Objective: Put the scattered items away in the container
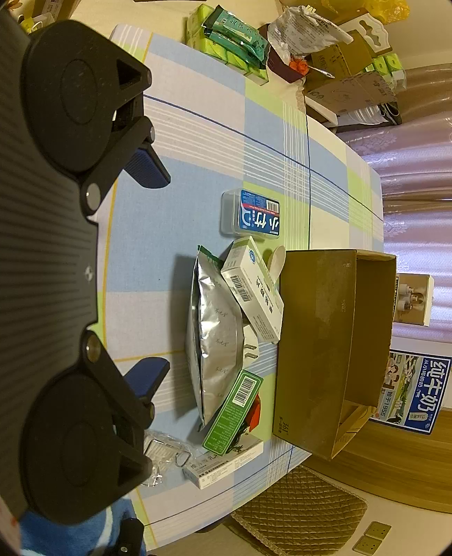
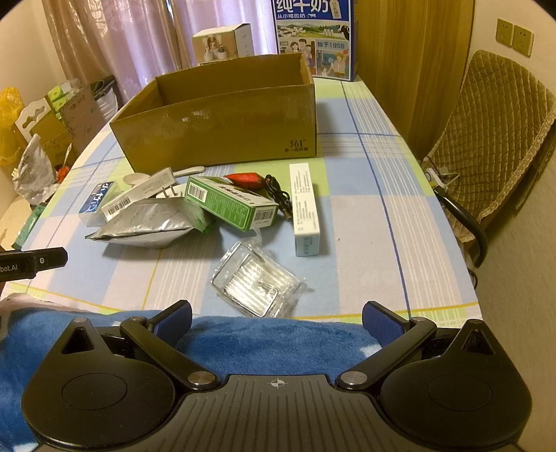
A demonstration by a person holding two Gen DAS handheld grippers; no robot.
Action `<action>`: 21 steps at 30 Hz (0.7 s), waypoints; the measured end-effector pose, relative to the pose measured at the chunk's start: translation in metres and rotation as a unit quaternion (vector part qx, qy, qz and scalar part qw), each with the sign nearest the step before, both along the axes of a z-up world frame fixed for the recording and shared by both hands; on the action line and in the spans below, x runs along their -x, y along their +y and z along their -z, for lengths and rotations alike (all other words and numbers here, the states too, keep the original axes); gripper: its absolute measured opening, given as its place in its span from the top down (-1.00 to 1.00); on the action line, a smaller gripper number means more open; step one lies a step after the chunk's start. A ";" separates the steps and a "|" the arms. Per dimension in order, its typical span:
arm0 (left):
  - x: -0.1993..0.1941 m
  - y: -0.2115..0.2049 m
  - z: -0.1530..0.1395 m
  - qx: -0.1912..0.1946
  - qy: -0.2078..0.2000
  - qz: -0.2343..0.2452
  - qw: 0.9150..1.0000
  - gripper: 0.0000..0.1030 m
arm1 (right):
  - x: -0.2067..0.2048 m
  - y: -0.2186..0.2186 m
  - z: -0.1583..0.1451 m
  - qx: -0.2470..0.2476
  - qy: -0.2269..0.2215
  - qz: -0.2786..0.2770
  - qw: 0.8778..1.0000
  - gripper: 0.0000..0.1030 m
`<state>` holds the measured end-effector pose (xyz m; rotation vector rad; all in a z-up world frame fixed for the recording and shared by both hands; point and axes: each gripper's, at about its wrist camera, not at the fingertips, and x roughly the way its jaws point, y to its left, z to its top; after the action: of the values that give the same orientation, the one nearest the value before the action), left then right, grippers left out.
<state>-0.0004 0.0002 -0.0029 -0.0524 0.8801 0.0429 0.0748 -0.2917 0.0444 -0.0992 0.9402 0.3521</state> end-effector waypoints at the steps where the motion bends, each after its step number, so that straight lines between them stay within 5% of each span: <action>1: 0.000 0.000 0.000 0.000 0.000 -0.001 1.000 -0.98 | 0.000 0.000 0.000 0.000 0.000 0.000 1.000 -0.97; 21: 0.000 0.000 0.000 0.002 0.000 -0.031 1.000 -0.98 | -0.001 0.000 0.001 0.001 0.001 0.000 1.000 -0.97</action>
<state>-0.0004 0.0006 -0.0028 -0.0825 0.8785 0.0989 0.0754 -0.2912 0.0438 -0.0998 0.9421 0.3513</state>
